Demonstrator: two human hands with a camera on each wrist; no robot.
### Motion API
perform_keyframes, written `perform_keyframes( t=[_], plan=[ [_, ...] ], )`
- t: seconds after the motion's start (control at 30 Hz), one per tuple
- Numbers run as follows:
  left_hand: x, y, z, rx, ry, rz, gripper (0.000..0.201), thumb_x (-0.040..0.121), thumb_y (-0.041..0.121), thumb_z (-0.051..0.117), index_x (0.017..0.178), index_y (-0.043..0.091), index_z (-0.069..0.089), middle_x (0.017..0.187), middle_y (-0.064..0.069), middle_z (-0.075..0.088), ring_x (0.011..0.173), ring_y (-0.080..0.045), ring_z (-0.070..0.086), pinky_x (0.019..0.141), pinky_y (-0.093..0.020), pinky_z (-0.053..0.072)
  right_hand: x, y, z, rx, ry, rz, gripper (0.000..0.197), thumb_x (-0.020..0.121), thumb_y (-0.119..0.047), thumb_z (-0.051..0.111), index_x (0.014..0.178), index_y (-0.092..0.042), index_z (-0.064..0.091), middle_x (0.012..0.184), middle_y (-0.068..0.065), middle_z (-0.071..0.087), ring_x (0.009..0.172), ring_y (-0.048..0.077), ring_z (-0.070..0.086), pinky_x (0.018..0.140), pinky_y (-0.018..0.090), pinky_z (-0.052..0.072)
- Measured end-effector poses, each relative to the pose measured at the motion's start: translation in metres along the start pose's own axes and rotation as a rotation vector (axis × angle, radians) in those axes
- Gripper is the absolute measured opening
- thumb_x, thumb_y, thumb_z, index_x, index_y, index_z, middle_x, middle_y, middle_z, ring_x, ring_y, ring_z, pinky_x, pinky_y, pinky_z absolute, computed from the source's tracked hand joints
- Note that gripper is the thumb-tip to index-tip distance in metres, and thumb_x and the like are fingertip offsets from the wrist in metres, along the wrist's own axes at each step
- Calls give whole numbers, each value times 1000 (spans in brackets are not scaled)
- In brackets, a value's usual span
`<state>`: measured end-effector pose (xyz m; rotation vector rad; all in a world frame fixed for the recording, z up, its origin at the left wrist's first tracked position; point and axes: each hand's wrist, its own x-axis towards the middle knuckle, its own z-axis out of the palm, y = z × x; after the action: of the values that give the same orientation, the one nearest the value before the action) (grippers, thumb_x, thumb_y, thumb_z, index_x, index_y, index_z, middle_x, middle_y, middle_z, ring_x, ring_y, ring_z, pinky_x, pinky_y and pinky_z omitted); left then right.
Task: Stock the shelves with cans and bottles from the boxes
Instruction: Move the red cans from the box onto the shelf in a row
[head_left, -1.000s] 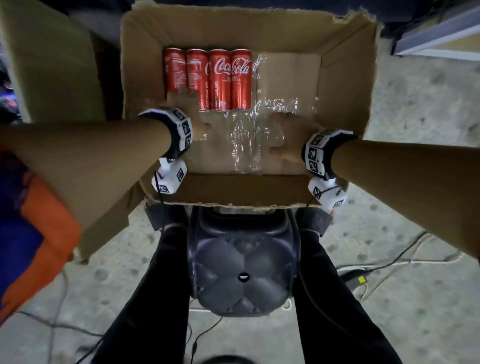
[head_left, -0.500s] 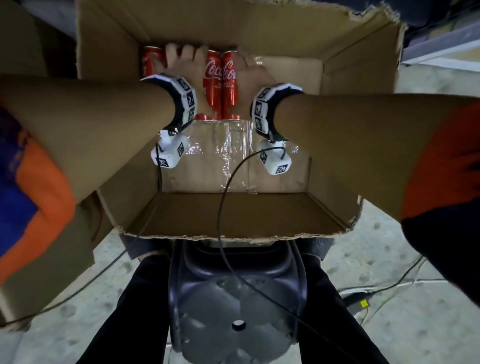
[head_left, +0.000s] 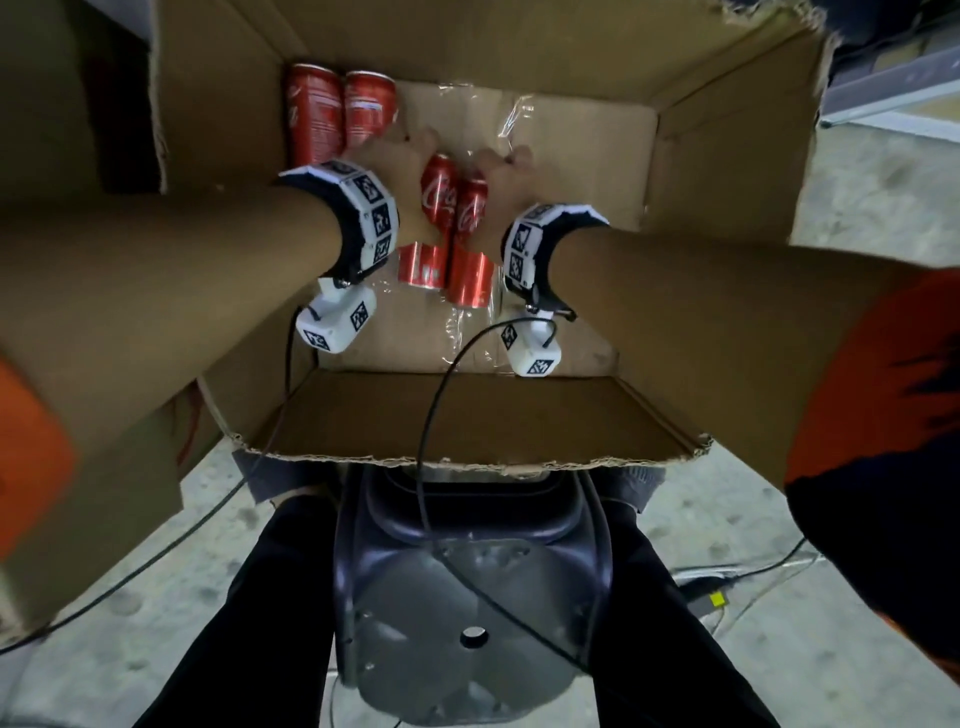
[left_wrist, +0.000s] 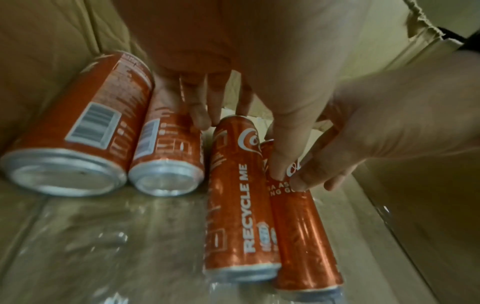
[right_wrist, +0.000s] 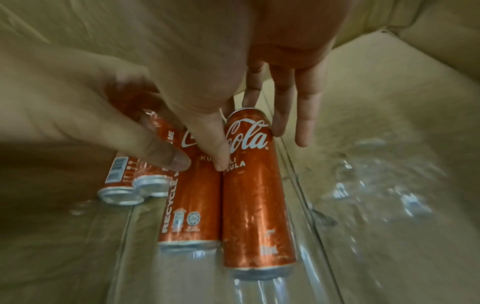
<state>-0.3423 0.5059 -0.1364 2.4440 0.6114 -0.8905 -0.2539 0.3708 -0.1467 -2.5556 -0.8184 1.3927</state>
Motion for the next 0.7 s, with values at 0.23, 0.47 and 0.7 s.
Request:
perform_keyframes(
  t=[0.23, 0.47, 0.7],
  plan=[
    [-30, -7, 42, -99, -160, 36, 45, 86, 32, 78, 123, 20, 55, 109, 2, 63, 103, -27, 62, 86, -36, 43, -34, 17, 33, 16, -184, 36, 59, 82, -33, 80, 136, -26, 55, 138, 9, 53, 124, 29, 54, 101, 34, 45],
    [-40, -10, 79, -218, -140, -53, 42, 86, 30, 77, 121, 20, 54, 114, -1, 60, 108, -24, 59, 88, -37, 45, -48, 27, 58, 326, -88, 159, 27, 82, -15, 75, 99, -29, 60, 104, -7, 60, 96, 17, 60, 84, 30, 53],
    [-30, -15, 97, -482, -236, -233, 53, 90, 34, 74, 134, 23, 48, 117, 8, 56, 96, -12, 52, 67, -23, 35, -49, 25, 62, 538, -187, 436, 49, 84, -32, 79, 113, -31, 40, 103, -2, 59, 79, 15, 60, 54, 27, 44]
  ],
)
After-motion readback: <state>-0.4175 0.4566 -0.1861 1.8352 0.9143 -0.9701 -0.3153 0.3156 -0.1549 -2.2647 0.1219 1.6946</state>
